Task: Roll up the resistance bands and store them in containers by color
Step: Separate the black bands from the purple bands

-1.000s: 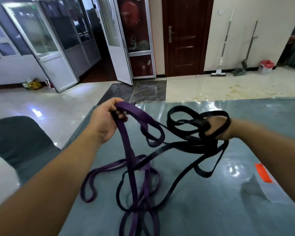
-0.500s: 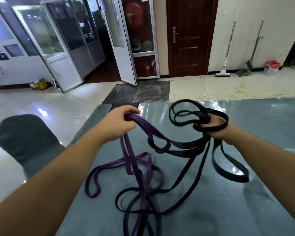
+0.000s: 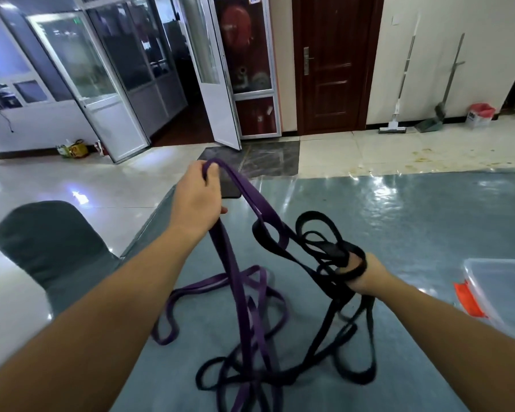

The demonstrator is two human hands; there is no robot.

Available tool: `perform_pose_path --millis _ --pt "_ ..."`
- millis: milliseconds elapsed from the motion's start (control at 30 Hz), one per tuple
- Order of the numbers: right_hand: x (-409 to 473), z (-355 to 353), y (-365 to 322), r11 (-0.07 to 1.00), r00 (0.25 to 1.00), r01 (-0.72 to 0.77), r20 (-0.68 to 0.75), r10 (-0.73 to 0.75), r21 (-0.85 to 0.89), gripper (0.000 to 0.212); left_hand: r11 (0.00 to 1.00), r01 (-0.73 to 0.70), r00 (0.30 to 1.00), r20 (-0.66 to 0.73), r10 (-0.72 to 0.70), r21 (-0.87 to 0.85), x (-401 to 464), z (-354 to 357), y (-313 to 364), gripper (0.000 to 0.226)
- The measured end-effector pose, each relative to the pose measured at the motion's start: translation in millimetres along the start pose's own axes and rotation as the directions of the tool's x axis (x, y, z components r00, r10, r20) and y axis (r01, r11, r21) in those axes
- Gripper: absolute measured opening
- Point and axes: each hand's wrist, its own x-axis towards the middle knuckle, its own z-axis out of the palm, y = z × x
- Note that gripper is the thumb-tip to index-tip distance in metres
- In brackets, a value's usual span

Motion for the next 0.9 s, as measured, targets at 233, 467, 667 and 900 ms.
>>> perform_pose_path --millis 233,467,667,900 --pt "7 -23 8 0.944 0.992 -0.117 -0.077 0.098 -0.308 0.01 0.914 0.258 0.935 -0.156 -0.318 -0.313 9 6 -24 0.028" --pt "8 0 -1 0.987 0.996 0.019 -0.087 -0.005 0.161 0.006 0.951 0.238 0.922 0.354 -0.158 -0.196 -11 18 -9 0.018" --pt "3 29 -38 0.738 0.992 0.068 -0.122 0.02 0.672 0.018 0.995 -0.011 0.706 0.704 0.077 -0.097 -35 27 17 0.021" --pt "9 17 -6 0.712 0.967 -0.039 -0.154 0.204 0.701 0.004 0.963 0.169 0.925 0.372 -0.082 -0.208 -9 8 8 0.023"
